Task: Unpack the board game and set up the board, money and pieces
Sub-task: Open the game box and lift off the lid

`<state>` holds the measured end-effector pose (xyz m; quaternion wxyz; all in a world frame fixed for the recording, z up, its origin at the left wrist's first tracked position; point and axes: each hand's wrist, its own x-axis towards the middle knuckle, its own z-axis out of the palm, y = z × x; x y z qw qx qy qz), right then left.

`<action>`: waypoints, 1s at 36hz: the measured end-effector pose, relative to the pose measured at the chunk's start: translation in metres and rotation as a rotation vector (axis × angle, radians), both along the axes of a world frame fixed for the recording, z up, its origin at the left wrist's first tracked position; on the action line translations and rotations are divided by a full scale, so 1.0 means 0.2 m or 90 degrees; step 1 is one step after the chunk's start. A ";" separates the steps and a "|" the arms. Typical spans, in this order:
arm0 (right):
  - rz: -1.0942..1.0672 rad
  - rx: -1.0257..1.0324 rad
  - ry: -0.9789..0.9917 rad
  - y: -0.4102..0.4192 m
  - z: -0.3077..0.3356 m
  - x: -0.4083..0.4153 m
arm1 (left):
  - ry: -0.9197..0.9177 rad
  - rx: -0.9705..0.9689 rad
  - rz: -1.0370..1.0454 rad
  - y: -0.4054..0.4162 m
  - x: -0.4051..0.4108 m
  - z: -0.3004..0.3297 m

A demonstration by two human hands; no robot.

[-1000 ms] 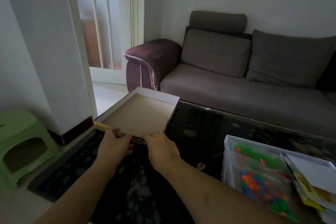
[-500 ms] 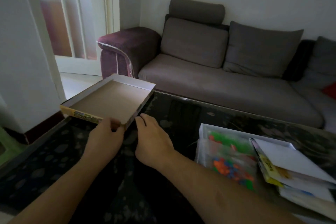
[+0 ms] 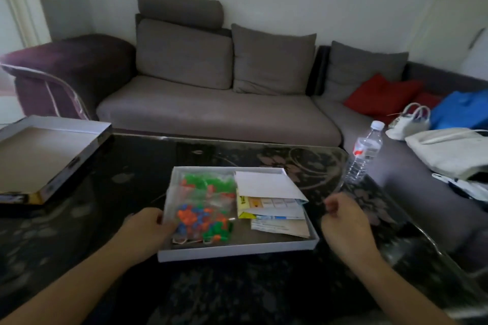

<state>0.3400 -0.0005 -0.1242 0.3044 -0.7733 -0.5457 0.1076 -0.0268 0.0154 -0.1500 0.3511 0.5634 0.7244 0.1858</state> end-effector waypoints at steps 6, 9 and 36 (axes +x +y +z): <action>0.050 -0.249 0.108 -0.02 -0.13 0.09 | 0.075 0.043 0.039 -0.03 0.15 0.01; 0.044 -0.246 0.108 0.00 -0.14 0.17 | 0.054 0.018 0.041 -0.05 0.26 0.03; 0.103 -0.250 0.308 0.01 -0.30 0.31 | 0.153 0.065 -0.052 0.37 0.54 -0.14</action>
